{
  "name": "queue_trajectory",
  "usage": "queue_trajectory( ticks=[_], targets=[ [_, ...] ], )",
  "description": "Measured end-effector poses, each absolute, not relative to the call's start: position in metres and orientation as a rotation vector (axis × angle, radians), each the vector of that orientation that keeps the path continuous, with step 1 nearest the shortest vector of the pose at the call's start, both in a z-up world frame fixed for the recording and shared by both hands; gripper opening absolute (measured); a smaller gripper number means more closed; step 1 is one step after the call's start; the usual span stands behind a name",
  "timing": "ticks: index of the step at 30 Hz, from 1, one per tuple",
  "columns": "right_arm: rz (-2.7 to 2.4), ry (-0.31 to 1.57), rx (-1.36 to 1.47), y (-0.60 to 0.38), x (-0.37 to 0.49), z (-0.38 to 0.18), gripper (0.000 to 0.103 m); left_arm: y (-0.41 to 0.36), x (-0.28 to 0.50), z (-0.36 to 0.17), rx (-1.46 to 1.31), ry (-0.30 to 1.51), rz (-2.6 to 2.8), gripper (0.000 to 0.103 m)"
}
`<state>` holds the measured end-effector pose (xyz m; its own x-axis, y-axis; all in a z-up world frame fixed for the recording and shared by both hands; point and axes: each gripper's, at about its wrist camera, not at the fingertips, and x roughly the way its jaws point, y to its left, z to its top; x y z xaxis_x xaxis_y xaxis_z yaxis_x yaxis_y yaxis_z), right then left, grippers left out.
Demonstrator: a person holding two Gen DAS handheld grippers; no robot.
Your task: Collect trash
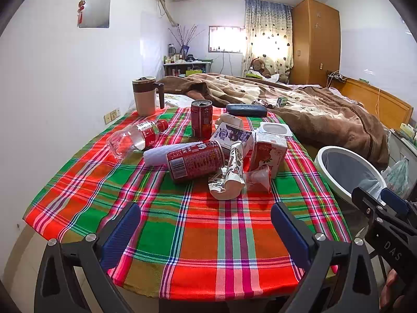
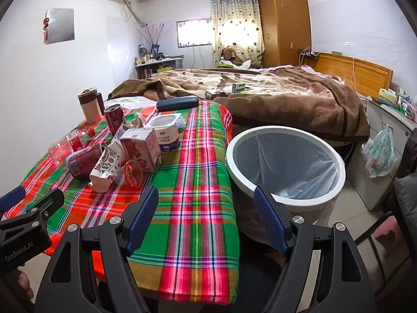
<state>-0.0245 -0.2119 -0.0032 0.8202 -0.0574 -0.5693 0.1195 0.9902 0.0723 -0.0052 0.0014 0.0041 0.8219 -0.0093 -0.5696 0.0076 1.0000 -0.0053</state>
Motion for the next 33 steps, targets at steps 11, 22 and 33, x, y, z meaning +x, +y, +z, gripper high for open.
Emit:
queue_trajectory(
  ticks=[11,22,33],
  targets=[
    [-0.095,0.600,0.102,-0.2095,-0.0249,-0.0034,0.077,0.0034,-0.0050,0.0039,-0.007,0.606,-0.004,0.101],
    [-0.094,0.597,0.103,-0.2097,-0.0256,-0.0032,0.077,0.0038,-0.0058,0.0041,-0.007,0.604,-0.006,0.101],
    [-0.096,0.597,0.106,-0.2109,-0.0264,-0.0029,0.077,0.0042,-0.0063,0.0039,-0.007,0.605,-0.005,0.101]
  ],
)
